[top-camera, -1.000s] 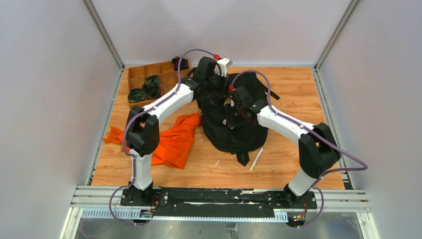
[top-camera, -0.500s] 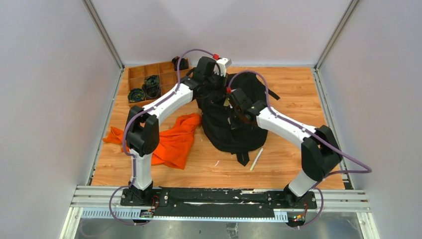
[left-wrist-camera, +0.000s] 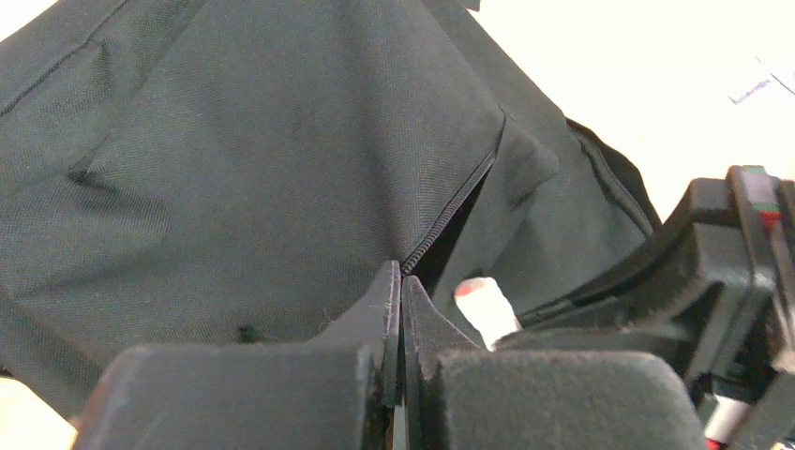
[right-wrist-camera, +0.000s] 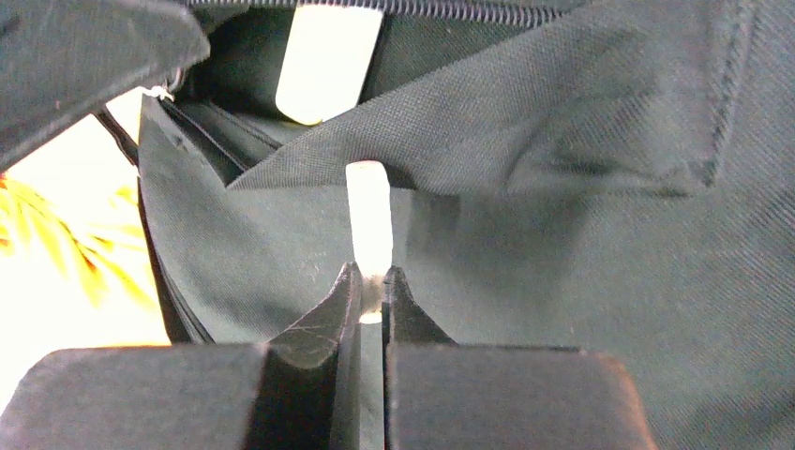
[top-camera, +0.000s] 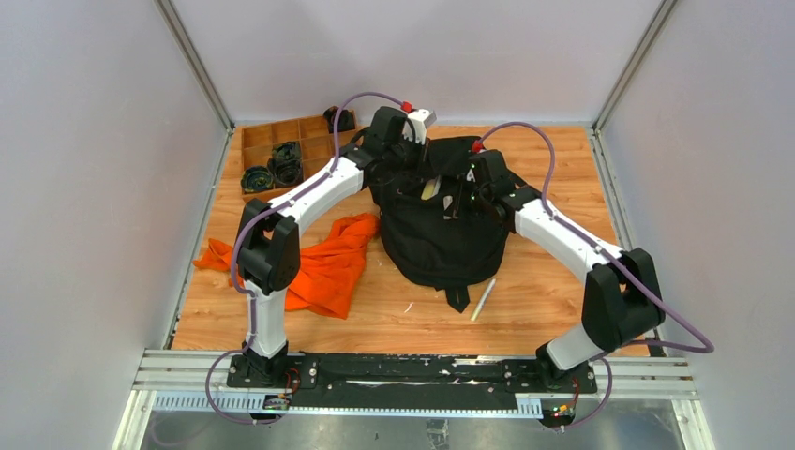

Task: Pack the student bag
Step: Pick up the stationery from the student bag, then place the stationery in the student bag.

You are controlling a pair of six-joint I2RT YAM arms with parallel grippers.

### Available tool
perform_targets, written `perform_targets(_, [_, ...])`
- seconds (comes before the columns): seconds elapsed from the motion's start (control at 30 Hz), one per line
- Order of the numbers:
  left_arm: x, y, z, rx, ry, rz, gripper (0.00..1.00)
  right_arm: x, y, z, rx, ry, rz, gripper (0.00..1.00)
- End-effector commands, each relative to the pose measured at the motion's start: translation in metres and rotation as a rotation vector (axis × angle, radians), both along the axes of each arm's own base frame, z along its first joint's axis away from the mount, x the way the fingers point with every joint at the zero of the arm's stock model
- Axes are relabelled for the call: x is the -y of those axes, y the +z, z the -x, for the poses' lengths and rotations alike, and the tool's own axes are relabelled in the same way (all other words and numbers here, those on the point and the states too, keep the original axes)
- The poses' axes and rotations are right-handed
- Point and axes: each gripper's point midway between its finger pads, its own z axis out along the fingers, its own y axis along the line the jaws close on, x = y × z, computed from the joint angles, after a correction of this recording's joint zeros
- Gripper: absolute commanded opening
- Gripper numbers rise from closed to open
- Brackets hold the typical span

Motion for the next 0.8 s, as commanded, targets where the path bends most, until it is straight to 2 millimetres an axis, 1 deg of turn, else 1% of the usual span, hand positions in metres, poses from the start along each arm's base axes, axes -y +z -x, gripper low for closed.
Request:
perform_targets(0.0, [-0.001,0.03,0.004,0.052,-0.01,0.042,0.0,-0.015,0.018,-0.033,0.023,-0.051,-0.157,0.0])
perform_targets(0.13, [-0.001,0.032,0.005,0.055,-0.015,0.045,0.0,-0.011,0.015,-0.06,-0.004,-0.129,-0.248,0.0])
perform_targets(0.17, [-0.001,0.033,0.006,0.057,-0.017,0.047,0.0,-0.01,0.013,-0.065,-0.016,-0.137,-0.28,0.0])
perform_targets(0.27, [-0.002,0.033,0.006,0.059,-0.017,0.04,0.0,-0.012,0.017,-0.076,-0.018,-0.147,-0.36,0.0])
perform_targets(0.37, [-0.003,0.033,0.006,0.063,-0.018,0.034,0.0,-0.006,0.016,-0.087,-0.009,-0.211,-0.354,0.0])
perform_targets(0.53, [-0.001,0.033,0.008,0.055,-0.029,0.04,0.0,0.0,0.013,-0.107,-0.004,-0.331,-0.373,0.04])
perform_targets(0.57, [-0.001,0.033,0.009,0.055,-0.029,0.042,0.0,0.0,0.015,-0.112,0.009,-0.35,-0.384,0.08])
perform_targets(0.6, [-0.001,0.033,0.009,0.053,-0.03,0.042,0.0,0.001,0.017,-0.117,0.024,-0.363,-0.386,0.15])
perform_targets(0.67, [-0.001,0.033,0.009,0.054,-0.03,0.042,0.0,0.002,0.016,-0.122,0.029,-0.379,-0.369,0.33])
perform_targets(0.7, [-0.001,0.033,0.01,0.053,-0.032,0.04,0.0,0.003,0.018,-0.124,0.038,-0.378,-0.367,0.39])
perform_targets(0.73, [-0.002,0.034,0.01,0.054,-0.033,0.04,0.0,0.004,0.014,-0.121,0.02,-0.378,-0.35,0.45])
perform_targets(0.77, [-0.002,0.034,0.01,0.058,-0.034,0.039,0.0,0.004,0.014,-0.119,0.019,-0.371,-0.346,0.5])
